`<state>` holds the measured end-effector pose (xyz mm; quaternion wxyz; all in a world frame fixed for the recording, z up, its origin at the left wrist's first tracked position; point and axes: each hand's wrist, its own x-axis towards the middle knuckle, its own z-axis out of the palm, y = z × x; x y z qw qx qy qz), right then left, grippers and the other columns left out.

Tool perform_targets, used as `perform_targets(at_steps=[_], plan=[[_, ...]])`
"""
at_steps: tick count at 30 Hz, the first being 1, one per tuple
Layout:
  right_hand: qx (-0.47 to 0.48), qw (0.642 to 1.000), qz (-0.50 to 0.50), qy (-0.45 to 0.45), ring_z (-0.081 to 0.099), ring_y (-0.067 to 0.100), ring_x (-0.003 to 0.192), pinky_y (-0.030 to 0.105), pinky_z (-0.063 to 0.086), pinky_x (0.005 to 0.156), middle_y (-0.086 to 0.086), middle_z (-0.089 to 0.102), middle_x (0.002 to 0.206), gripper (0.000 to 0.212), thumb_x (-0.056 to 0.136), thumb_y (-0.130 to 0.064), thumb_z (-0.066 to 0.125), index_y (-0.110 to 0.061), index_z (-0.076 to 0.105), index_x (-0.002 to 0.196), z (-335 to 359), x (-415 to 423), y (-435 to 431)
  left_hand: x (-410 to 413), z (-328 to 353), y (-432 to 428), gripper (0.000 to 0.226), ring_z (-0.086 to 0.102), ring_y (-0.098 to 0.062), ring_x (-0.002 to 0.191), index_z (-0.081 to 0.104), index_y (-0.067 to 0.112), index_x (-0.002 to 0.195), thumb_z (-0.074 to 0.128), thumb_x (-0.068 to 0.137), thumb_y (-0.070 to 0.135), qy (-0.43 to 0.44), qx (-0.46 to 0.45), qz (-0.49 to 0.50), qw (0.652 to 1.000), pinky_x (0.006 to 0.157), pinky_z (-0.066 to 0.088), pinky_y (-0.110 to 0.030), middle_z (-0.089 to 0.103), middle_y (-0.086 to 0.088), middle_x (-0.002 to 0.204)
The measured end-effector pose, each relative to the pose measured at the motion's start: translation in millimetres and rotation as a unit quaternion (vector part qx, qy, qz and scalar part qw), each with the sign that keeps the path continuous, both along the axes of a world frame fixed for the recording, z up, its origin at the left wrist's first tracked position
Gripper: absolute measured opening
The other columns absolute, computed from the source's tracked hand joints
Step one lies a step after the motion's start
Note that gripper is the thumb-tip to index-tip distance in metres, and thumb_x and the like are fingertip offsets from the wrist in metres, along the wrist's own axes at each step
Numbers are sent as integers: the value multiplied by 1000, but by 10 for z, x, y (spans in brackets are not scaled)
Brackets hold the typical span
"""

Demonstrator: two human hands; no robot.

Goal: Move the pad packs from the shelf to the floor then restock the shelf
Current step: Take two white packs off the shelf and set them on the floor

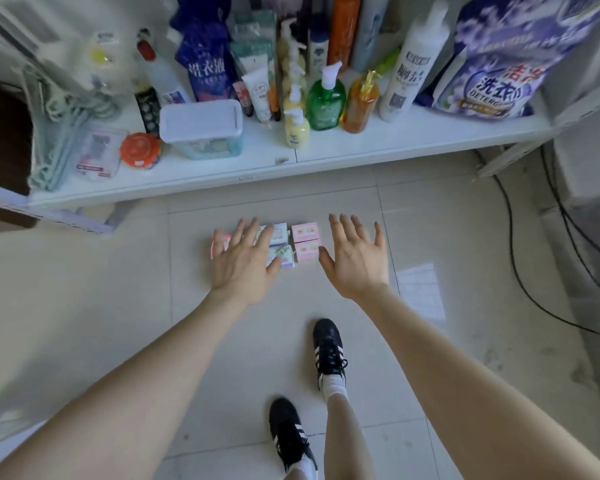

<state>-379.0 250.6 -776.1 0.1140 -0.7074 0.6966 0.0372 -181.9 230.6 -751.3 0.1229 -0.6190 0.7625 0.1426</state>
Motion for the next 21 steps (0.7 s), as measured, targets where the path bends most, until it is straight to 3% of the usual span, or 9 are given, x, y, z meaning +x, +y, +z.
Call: perform_targets(at_steps=[7, 21], plan=[[-86, 996, -12, -2, 24, 24, 144, 53, 8, 117, 8, 33, 154, 66, 95, -51, 27, -14, 24, 150, 1184, 28, 237, 29, 1167, 312, 59, 5, -16, 149, 21, 26, 150, 32, 97, 50, 16, -90, -8, 996, 117, 1, -53, 18, 1, 160], [-247, 965, 82, -17, 18, 24, 147, 50, 9, 117, 8, 24, 158, 69, 95, -53, 25, -15, 21, 151, 3812, 143, 371, 162, 3561, 749, 64, 2, -19, 150, 14, 29, 152, 28, 96, 56, 2, -284, 52, 957, 117, -4, -54, 12, 1, 162]])
